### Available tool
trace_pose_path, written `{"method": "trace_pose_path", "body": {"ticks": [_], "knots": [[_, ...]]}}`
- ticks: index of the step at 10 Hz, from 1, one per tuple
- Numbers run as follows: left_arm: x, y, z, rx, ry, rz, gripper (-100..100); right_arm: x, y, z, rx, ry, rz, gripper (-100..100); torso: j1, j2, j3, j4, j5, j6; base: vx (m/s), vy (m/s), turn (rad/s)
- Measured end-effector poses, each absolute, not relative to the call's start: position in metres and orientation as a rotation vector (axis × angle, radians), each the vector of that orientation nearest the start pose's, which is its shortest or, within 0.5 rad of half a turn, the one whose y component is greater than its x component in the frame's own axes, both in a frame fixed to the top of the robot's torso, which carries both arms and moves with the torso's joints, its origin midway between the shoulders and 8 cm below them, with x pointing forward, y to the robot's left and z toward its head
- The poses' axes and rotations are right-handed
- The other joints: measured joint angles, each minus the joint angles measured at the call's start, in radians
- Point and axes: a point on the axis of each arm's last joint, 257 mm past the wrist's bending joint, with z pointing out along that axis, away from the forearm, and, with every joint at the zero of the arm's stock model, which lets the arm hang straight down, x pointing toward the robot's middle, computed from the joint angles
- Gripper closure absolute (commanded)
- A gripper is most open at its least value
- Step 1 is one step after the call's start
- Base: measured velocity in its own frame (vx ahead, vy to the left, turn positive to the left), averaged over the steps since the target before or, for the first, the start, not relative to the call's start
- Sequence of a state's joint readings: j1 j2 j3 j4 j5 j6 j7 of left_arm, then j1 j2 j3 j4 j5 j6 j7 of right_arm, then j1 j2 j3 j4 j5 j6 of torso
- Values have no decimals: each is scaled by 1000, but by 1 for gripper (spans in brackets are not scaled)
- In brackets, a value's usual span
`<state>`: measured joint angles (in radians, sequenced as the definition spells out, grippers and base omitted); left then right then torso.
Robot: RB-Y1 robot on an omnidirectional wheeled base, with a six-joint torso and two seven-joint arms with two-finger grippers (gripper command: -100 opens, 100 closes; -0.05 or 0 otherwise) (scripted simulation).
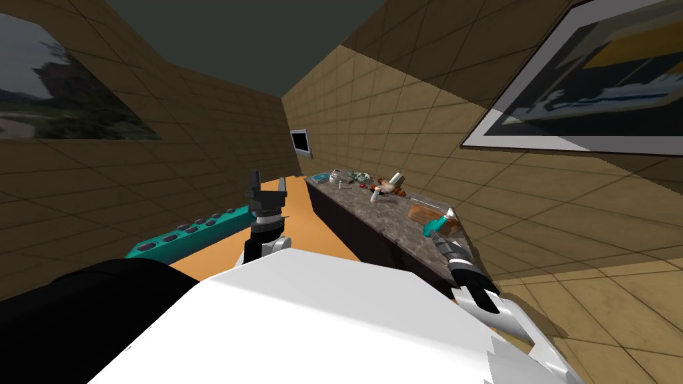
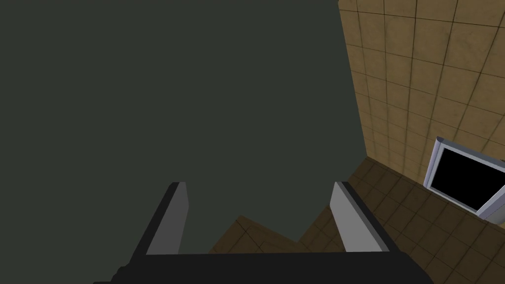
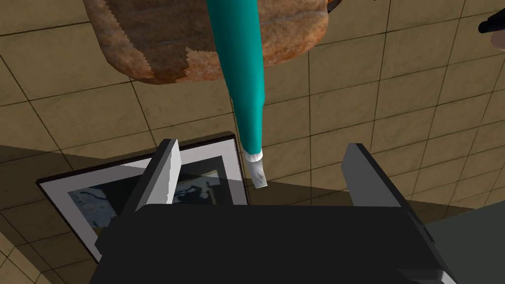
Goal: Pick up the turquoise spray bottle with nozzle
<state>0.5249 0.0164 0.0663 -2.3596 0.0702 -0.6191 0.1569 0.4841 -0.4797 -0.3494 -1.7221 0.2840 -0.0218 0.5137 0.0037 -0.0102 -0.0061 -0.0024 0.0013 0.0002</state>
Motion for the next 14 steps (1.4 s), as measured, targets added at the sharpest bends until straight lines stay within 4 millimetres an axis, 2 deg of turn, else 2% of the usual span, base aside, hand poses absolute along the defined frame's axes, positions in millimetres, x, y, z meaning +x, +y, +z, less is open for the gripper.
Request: {"method": "trace_pose_path", "body": {"ticks": [3,5,6,7,11,12,14], "knots": [[297,299,74,-575,427,-1459,0,355,-591,-236,439,1671,-302,-100,0,-5,-3,-1,0,0,222,91,-149],[297,299,74,-575,427,-1459,0,354,-604,-233,434,1682,-361,-100,-1,-1,-1,0,0,0,106,51,-82],[298,299,74,-575,427,-1459,0,354,-605,-233,434,1684,-367,0,-4,4,2,1,-1,0,13,7,6],[298,299,74,-575,427,-1459,0,354,-605,-233,434,1684,-366,-100,-6,8,4,2,-1,0,68,31,-367],[298,299,74,-575,427,-1460,0,401,-582,-239,339,1679,-258,-100,-2,5,2,1,0,-1,73,70,-145],[298,299,74,-575,427,-1460,0,402,-584,-243,341,1686,-253,-100,-4,7,4,1,-1,-1,78,53,-341],[298,299,74,-575,427,-1460,0,422,-577,-242,297,1684,-209,-100,-4,6,3,1,-1,0,44,43,-71]]}}
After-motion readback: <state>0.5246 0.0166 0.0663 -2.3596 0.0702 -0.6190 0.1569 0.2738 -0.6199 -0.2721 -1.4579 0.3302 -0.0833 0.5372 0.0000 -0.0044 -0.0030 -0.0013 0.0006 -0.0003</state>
